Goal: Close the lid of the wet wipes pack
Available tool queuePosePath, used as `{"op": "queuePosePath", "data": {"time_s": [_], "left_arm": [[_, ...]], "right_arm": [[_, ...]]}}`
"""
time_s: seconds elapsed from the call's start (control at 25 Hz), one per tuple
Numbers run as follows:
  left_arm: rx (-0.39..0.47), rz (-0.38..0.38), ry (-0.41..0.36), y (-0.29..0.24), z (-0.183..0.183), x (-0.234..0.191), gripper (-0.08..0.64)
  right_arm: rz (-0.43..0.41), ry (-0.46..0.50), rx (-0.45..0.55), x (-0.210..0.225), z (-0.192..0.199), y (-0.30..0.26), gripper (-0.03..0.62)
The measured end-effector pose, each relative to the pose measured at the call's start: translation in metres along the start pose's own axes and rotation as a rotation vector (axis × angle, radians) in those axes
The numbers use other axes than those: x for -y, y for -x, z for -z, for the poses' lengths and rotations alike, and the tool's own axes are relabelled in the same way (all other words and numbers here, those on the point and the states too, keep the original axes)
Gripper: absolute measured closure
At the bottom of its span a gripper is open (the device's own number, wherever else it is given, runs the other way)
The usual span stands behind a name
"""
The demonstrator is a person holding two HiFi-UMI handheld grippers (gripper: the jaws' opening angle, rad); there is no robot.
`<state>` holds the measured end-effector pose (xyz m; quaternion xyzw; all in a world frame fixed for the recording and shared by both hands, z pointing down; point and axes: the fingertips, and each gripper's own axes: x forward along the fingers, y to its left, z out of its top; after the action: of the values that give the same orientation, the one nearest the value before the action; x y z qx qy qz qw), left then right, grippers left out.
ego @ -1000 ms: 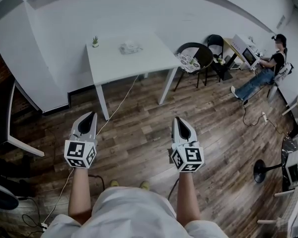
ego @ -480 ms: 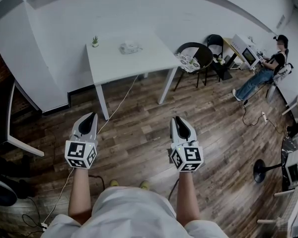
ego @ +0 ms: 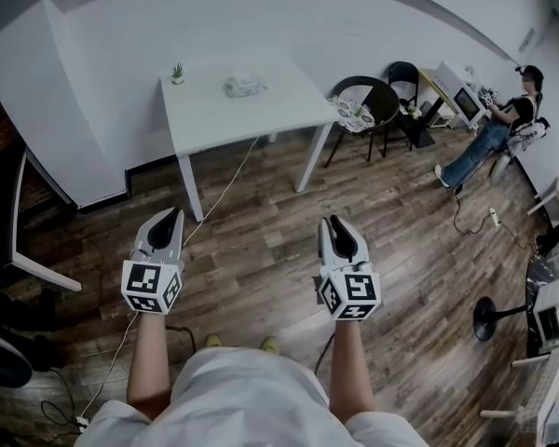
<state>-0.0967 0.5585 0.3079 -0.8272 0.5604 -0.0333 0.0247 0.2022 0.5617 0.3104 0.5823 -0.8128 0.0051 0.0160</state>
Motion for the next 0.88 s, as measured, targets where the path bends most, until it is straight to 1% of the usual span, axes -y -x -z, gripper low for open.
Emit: {"op": "queuePosePath", "data": {"time_s": [0.36, 0.52, 0.64, 0.76, 0.88], "left_arm": [[0.013, 0.012, -0.001, 0.002, -0.001, -0.006, 0.554], [0.008, 0.015, 0.012, 0.004, 0.009, -0.023, 0.554], [0.005, 0.018, 0.015, 0.015, 0.009, -0.032, 0.554], [0.007, 0.043, 0.008, 0.019, 0.012, -0.049, 0.554], [-0.001, 0.055, 0.013, 0.025, 0.020, -0.069, 0.554]], "right_arm": [[0.006, -0.003, -0.015, -0.008, 0.003, -0.005, 0.517], [0.013, 0.001, -0.023, -0.020, 0.006, -0.016, 0.517], [0.019, 0.001, -0.023, -0.032, 0.002, -0.014, 0.517], [0.032, 0.015, -0.028, -0.048, 0.002, -0.024, 0.517], [0.039, 0.007, -0.023, -0.063, 0.002, -0.031, 0.517]]}}
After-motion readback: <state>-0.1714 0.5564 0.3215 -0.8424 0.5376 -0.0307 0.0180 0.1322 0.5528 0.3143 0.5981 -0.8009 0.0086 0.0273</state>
